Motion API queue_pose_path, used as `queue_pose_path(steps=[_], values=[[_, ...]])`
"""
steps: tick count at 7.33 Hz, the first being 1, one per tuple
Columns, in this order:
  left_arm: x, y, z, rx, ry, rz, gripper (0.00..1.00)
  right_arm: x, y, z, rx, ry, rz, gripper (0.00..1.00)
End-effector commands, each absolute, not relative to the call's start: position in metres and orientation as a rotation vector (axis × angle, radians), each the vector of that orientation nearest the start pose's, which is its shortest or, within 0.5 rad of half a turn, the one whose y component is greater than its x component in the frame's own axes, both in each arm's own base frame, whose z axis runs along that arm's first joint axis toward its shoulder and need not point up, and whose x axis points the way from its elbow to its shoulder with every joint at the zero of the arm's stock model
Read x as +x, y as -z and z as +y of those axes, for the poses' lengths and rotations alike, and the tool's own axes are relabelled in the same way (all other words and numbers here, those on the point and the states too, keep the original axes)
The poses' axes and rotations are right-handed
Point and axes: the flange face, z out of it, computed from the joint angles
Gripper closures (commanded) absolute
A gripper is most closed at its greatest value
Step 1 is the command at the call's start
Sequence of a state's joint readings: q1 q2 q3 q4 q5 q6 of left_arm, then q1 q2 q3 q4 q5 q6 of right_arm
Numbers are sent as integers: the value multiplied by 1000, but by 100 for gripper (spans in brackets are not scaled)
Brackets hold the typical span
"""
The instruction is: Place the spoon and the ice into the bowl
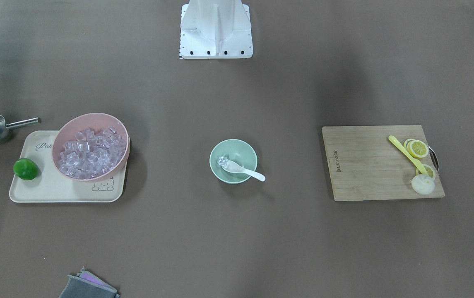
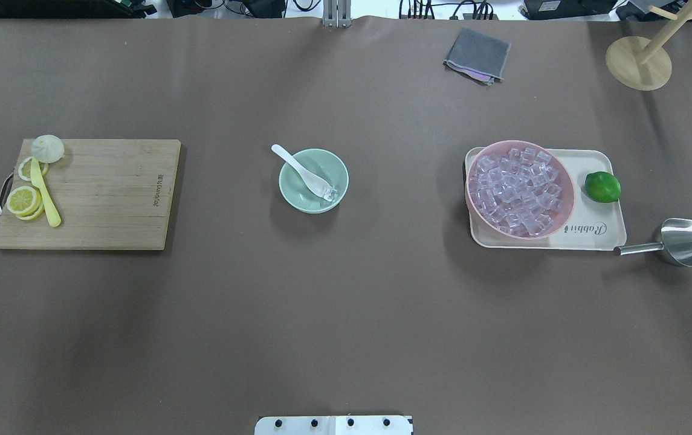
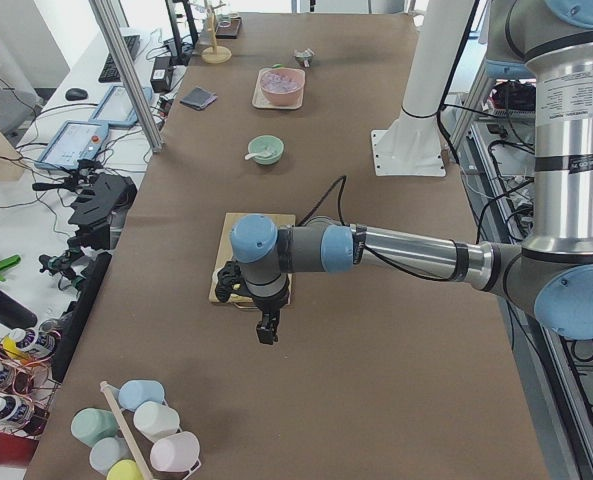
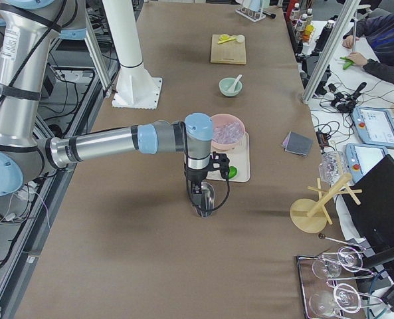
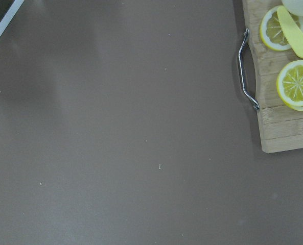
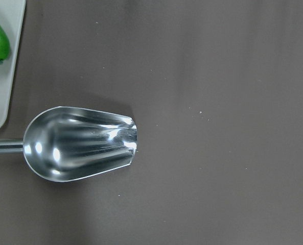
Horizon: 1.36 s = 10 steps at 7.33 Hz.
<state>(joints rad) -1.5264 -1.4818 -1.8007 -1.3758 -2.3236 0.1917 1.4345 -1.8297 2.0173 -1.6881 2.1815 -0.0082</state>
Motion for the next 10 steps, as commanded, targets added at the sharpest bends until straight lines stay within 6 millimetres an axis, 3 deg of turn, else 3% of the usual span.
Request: queue_pose_path(steps=[1, 3, 7, 10], values=[[-45, -604, -450, 12, -207, 757, 1, 47, -589, -383, 56, 189, -629, 0], [-46, -585, -449, 48, -224, 749, 1, 44, -589, -377, 46, 164, -757, 0], [-46, -586, -448, 48, -224, 741, 1, 43, -610, -376, 5, 149, -762, 0], [-46, -586, -448, 49, -224, 741, 1, 43, -611, -376, 3, 149, -763, 0]])
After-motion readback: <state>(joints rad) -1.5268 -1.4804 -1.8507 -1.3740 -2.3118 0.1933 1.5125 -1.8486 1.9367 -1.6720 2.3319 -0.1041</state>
